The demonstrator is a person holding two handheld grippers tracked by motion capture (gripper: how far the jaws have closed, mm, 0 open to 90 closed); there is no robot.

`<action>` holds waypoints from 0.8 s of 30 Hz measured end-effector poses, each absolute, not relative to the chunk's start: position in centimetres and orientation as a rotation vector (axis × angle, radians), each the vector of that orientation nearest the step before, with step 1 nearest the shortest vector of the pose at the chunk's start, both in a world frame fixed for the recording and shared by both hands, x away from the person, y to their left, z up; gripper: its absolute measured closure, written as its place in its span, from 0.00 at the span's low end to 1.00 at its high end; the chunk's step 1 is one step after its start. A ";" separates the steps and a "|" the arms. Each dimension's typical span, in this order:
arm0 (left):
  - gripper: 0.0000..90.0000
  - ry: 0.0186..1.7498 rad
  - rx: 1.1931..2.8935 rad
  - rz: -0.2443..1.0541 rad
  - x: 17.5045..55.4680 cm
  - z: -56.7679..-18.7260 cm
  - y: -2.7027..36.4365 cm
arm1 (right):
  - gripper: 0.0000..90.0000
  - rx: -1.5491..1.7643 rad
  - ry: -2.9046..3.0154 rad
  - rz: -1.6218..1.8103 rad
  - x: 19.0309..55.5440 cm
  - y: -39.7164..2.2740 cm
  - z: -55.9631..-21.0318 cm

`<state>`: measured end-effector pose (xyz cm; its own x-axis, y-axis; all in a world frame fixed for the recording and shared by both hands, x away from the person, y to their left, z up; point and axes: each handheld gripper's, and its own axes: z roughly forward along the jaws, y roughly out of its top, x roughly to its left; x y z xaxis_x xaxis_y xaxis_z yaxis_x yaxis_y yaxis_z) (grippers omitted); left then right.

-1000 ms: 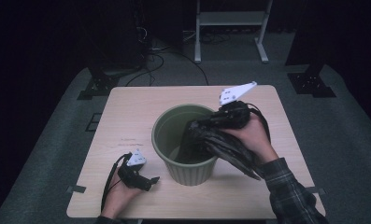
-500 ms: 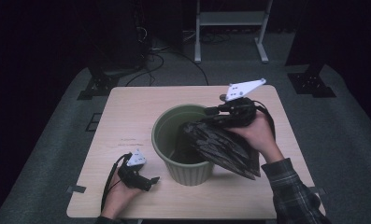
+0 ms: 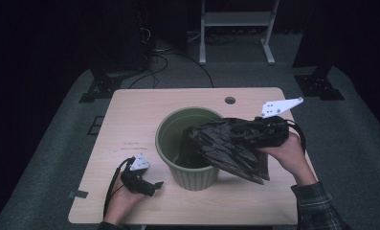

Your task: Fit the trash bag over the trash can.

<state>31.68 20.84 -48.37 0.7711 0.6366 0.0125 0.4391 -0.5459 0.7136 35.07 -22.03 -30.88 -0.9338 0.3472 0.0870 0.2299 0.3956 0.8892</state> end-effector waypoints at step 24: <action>0.00 0.792 2.234 0.365 31.6 -47.9 21.2 | 1.00 0.333 2.665 1.330 38.2 -11.3 -29.0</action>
<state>31.57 21.18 -47.85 0.7705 0.6370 0.0226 0.4309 -0.5466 0.7180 38.24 -11.35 -29.03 -0.9651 0.2602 -0.0297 0.1328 0.5836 0.8011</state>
